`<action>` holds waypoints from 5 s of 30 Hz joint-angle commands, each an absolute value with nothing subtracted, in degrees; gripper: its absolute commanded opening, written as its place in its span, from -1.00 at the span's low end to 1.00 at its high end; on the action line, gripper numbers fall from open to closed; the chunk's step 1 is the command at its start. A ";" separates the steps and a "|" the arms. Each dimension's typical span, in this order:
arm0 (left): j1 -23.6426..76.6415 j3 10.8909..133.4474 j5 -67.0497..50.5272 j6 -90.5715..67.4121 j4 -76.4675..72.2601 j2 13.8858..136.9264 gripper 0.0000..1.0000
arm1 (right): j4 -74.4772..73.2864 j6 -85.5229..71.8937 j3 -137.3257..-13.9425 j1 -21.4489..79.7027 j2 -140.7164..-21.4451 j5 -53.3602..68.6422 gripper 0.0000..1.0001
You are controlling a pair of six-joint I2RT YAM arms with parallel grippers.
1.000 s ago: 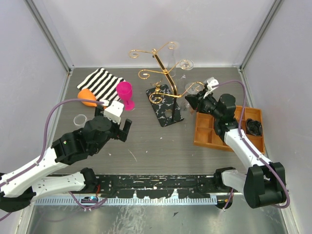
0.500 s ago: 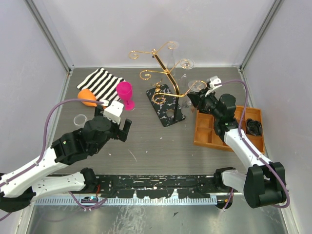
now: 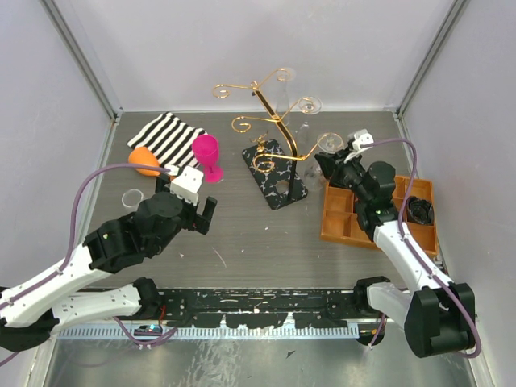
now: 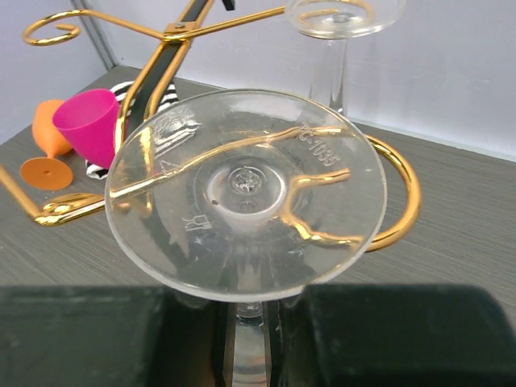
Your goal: Place the wine glass upside down on the wine glass rack
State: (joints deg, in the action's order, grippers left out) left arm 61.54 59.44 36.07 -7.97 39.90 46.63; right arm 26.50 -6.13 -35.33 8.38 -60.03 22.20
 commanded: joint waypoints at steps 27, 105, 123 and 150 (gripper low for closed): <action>61.26 84.24 20.57 -17.51 29.51 59.80 0.96 | 8.89 -0.75 -37.24 9.04 -33.60 47.42 -0.99; 61.37 84.81 9.20 -38.11 8.53 80.10 -0.12 | 34.51 -2.61 -27.43 10.63 -28.39 42.03 -0.99; 61.39 84.83 8.61 -33.48 8.89 77.10 0.42 | 27.06 -2.01 -27.88 10.59 -31.81 33.16 -0.99; 55.73 80.31 17.83 -12.54 24.98 64.60 0.96 | 48.85 -2.81 -26.48 10.63 -53.66 26.08 -0.99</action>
State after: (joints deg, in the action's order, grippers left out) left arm 59.37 81.32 17.04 -16.19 21.34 65.95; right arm 39.09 -3.81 -24.29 10.39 -51.31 27.00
